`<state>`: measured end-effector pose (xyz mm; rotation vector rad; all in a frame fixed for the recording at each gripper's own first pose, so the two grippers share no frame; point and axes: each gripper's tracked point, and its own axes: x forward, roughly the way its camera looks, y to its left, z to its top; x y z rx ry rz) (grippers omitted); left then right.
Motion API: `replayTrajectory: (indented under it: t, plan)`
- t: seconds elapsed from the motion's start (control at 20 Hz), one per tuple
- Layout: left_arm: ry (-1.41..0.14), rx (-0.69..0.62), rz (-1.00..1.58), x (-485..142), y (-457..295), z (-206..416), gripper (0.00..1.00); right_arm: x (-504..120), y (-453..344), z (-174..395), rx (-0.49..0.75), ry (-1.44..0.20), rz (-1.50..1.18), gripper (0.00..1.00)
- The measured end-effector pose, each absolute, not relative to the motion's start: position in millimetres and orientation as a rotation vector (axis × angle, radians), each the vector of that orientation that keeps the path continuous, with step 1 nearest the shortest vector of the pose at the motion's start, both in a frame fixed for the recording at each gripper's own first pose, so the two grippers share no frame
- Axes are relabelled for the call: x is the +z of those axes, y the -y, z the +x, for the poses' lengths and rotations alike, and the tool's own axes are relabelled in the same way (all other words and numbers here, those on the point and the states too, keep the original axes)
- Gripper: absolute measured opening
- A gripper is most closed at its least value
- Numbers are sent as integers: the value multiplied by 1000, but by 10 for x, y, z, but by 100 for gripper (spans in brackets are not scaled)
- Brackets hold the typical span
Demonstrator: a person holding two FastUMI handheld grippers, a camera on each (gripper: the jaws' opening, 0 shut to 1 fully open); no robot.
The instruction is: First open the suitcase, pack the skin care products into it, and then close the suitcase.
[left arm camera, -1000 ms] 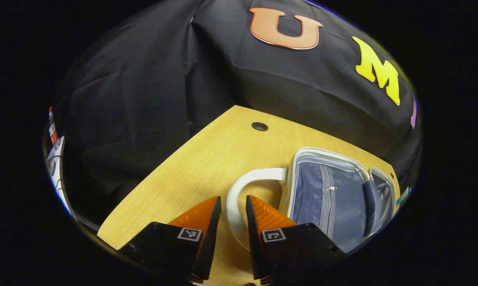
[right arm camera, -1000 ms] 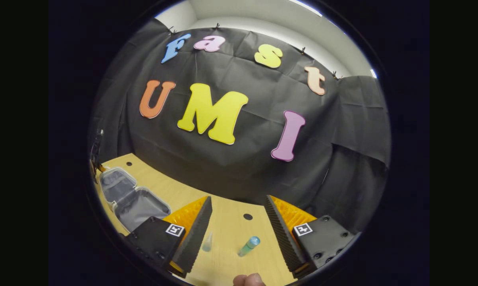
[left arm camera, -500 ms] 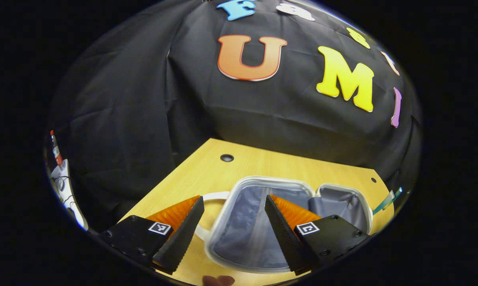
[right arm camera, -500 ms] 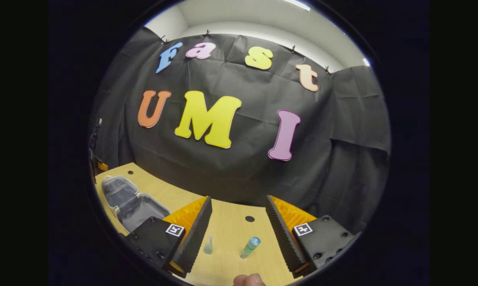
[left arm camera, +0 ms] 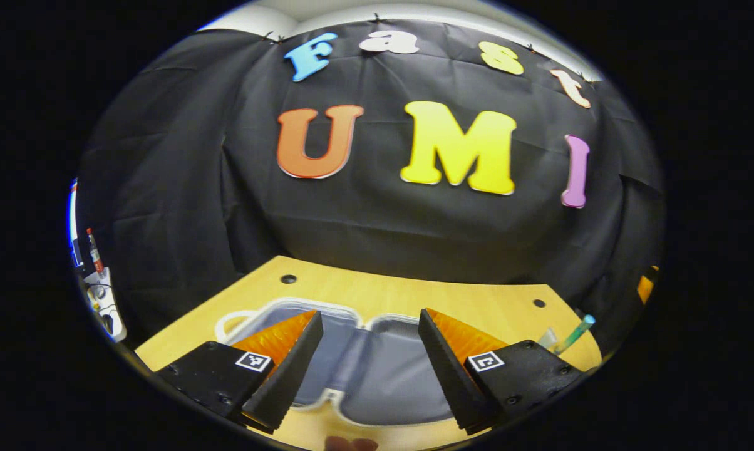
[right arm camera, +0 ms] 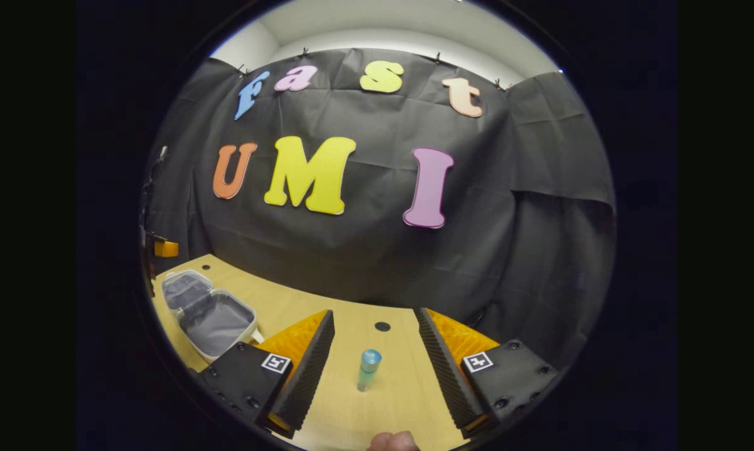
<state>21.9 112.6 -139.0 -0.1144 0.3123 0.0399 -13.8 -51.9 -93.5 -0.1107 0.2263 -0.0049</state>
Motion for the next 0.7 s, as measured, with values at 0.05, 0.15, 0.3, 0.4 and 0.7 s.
replayTrajectory:
  t: [0.05,0.15,0.3,0.4,0.7]
  plan:
    - [-314,5,-110,-1397,-827,195,98,-977,633,-137,-8,-231,-105,81]
    - [-318,-55,-112,-1395,-317,172,98,-1082,842,-158,-12,-249,-105,81]
    - [-336,-124,-121,-1485,355,157,98,-1191,1102,-211,-5,-278,-107,81]
    - [-353,-182,-109,-1618,782,109,98,-1244,1239,-257,1,-295,-111,81]
    - [-444,-338,-56,-2227,1752,106,98,-1425,1274,-327,45,-373,-63,81]
